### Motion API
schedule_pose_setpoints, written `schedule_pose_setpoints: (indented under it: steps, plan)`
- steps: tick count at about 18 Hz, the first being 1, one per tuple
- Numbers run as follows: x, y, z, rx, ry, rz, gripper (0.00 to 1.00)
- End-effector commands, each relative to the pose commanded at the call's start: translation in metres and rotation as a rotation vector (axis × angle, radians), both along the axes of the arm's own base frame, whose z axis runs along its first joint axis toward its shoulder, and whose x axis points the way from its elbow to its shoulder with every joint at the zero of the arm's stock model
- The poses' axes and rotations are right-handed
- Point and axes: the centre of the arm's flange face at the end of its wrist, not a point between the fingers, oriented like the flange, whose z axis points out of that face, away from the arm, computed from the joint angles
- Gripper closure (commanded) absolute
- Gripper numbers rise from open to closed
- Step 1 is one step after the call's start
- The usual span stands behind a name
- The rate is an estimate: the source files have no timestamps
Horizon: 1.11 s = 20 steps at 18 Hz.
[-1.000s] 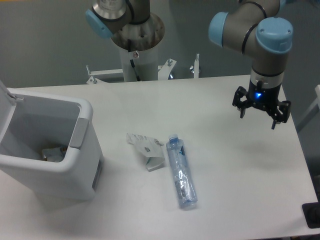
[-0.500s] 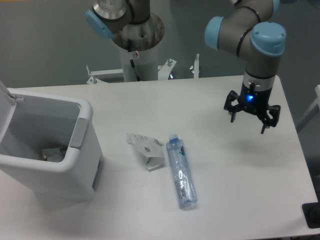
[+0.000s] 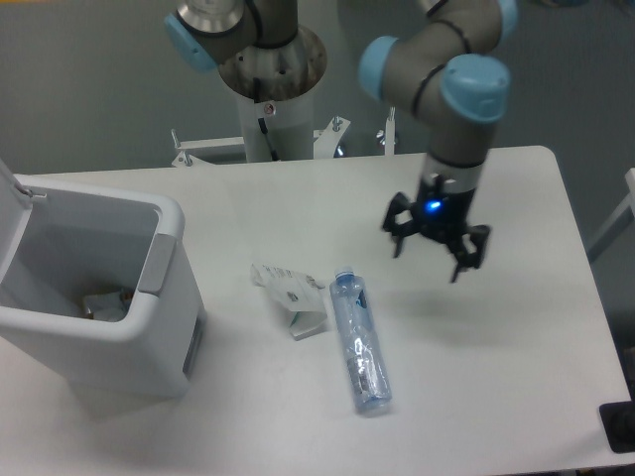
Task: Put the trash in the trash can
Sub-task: 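Lower the open gripper onto the crumpled white wrapper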
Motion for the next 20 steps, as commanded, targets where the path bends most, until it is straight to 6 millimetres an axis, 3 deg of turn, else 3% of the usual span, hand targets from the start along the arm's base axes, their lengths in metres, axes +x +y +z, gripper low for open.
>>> schedule_pose_setpoints:
  steps: [3,8,12,18,20]
  plan:
    - [0.037,0.027,-0.008,-0.027,0.002,-0.083,0.0]
    - [0.065,0.051,-0.04,-0.083,0.008,-0.268,0.0]
    - [0.072,0.06,-0.068,-0.121,-0.007,-0.361,0.0]
    - [0.077,0.07,-0.08,-0.134,-0.021,-0.388,0.0]
    - [0.08,0.067,-0.087,-0.147,-0.034,-0.39,0.16]
